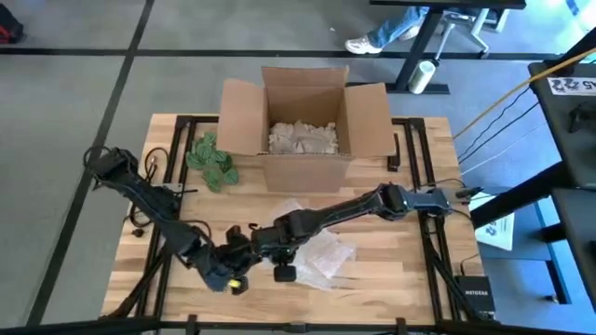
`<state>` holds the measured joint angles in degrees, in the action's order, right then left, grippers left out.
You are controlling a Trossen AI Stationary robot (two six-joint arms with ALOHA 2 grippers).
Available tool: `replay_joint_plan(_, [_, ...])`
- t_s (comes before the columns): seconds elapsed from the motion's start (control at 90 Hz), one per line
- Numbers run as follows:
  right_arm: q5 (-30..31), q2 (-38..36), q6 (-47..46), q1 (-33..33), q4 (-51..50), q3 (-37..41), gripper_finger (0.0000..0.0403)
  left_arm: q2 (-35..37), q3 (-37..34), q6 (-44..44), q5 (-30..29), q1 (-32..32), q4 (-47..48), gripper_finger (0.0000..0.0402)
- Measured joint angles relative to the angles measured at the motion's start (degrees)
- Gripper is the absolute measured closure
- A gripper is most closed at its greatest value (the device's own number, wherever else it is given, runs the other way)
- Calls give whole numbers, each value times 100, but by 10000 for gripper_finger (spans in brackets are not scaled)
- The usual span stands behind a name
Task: Wrap mug
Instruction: Wrap the green mug in bubble wrap
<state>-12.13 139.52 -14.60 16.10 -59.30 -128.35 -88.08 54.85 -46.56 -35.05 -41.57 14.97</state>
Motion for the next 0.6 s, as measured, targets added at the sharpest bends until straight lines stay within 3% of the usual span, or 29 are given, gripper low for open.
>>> replay_joint_plan(0.389, [-168,-63,157,5,43,-4,400,-312,90,498,13,27,-549,402])
replay_joint_plan(0.6, [-229,-85,189,2,80,-11,359,-310,160,666,-15,82,-513,402])
